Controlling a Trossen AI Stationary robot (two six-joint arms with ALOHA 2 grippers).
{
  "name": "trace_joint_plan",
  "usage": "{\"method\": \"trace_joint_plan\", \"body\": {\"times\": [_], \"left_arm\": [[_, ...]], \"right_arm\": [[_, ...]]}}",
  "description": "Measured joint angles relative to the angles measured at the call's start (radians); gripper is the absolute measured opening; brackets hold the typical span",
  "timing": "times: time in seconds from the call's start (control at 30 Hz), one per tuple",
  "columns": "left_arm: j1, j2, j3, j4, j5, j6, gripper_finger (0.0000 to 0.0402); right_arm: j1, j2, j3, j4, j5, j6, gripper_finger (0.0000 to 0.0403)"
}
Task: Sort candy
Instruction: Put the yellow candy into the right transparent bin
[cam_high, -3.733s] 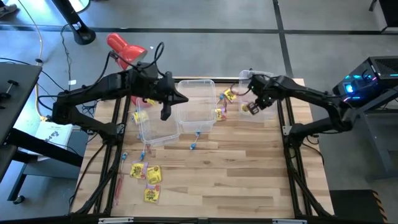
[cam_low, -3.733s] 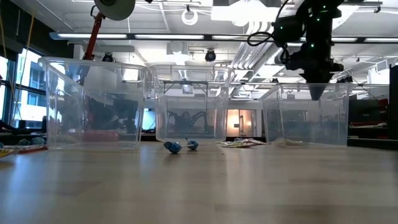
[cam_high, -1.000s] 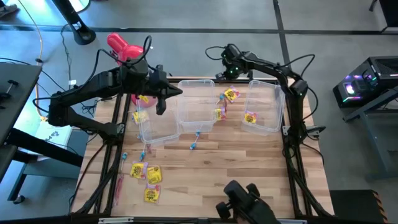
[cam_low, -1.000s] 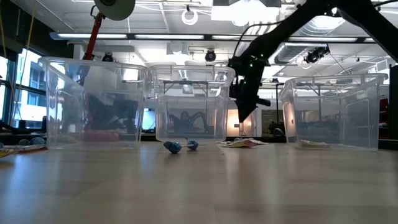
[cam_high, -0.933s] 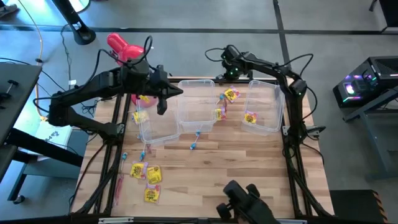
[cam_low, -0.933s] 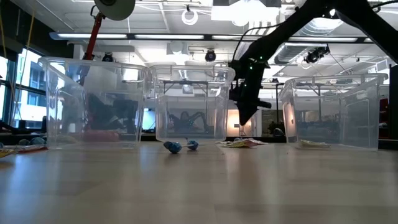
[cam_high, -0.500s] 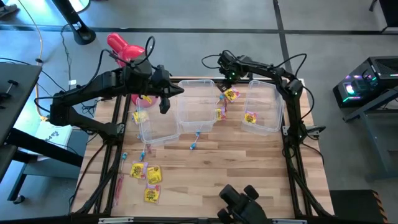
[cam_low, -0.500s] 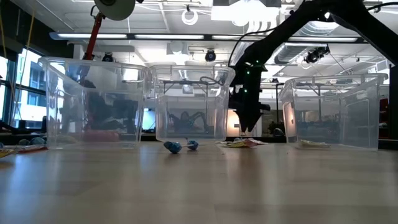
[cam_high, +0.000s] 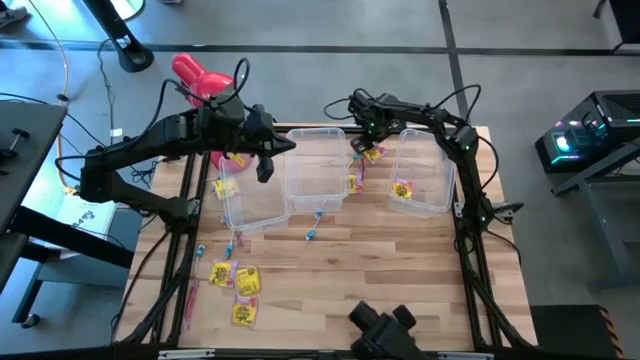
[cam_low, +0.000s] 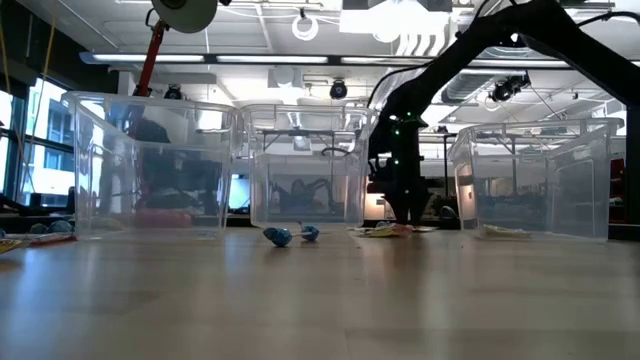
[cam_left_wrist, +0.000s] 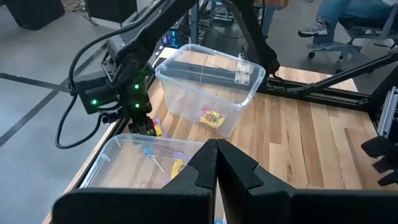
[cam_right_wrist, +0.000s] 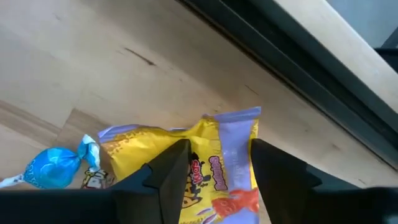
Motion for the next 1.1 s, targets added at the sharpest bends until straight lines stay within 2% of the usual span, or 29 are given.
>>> {"method": "trace_joint_plan", "body": {"times": [0.1, 0.2, 0.23, 0.37, 0.5, 0.6, 0.8, 0.93, 1.1], "left_arm": [[0.0, 0.0, 0.0, -0.002, 0.0, 0.007, 0.0], [-0.008, -0.002, 0.0, -0.005, 0.002, 0.042, 0.0], [-0.011, -0.005, 0.0, -0.006, 0.002, 0.059, 0.0], [-0.016, -0.03, 0.0, -0.002, -0.005, 0.099, 0.0], [-0.015, -0.053, 0.0, -0.001, -0.071, 0.134, 0.0], [-0.015, -0.066, 0.0, 0.009, -0.105, 0.158, 0.0], [-0.015, -0.066, 0.0, 0.034, -0.111, 0.225, 0.0], [-0.014, -0.064, 0.0, 0.009, -0.111, 0.234, 0.0], [-0.014, -0.064, -0.001, -0.042, -0.109, 0.23, 0.0]], "right_arm": [[0.008, 0.012, 0.0, 0.001, -0.002, -0.035, 0.0125], [0.012, 0.014, 0.0, -0.008, -0.008, -0.069, 0.0037], [0.012, 0.011, -0.001, -0.014, -0.01, -0.082, 0.0021], [0.012, -0.011, -0.003, -0.048, -0.014, -0.102, 0.0009], [0.009, -0.061, -0.003, -0.068, -0.023, -0.109, 0.0004], [0.005, -0.135, 0.044, -0.047, -0.023, -0.104, 0.0002], [0.012, -0.263, 0.109, -0.017, -0.019, -0.07, 0.0001], [0.04, -0.378, 0.119, -0.165, -0.014, -0.045, 0.0001], [0.13, -0.499, 0.117, -0.383, 0.074, 0.026, 0.0]]}}
